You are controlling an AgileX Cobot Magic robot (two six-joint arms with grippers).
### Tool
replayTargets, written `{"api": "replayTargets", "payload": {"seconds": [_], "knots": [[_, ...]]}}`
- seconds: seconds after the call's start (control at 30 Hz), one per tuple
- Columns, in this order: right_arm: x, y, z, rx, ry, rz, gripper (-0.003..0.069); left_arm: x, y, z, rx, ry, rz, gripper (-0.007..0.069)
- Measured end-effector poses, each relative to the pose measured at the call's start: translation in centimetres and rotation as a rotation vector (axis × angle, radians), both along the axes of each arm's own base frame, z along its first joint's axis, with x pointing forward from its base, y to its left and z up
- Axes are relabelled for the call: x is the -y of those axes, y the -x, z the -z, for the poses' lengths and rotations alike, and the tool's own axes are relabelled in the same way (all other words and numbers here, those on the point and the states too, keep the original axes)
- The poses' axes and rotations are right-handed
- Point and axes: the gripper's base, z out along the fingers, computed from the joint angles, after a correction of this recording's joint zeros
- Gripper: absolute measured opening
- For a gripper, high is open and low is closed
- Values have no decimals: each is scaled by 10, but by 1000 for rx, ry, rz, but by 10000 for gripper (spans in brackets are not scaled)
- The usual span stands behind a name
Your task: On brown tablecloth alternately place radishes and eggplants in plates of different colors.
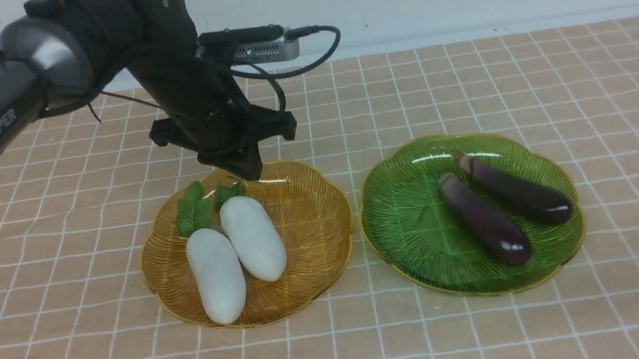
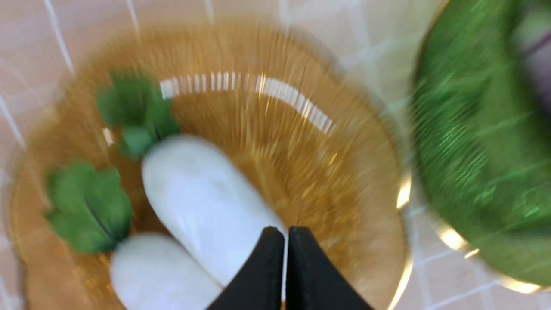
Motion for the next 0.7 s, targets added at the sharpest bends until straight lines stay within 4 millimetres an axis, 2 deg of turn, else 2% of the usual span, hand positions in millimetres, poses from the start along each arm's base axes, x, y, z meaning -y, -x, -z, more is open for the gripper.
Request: {"api": "replayTargets", "payload": {"seconds": [0.13,0.17,0.27,0.4,0.47,0.63,0.7], "knots": [[1,0,21,-52,17,20,-15,-2,7,-50,136,40,3,-3],[2,0,28,-74,28,30,-15,-4,14,-69,185,55,3,-3],[7,3,54,-143,89,110,-15,-11,32,-101,251,74,4,-3],[11,2,93,-316,145,176,-15,-18,42,-115,289,45,-1,-3],[11,2,93,-316,145,178,-15,-22,52,-122,305,37,-4,-3],[11,2,93,-316,145,179,-15,-40,99,-130,300,6,14,-3],[11,2,93,-316,145,179,-15,-52,130,-128,290,-20,20,-3]]}}
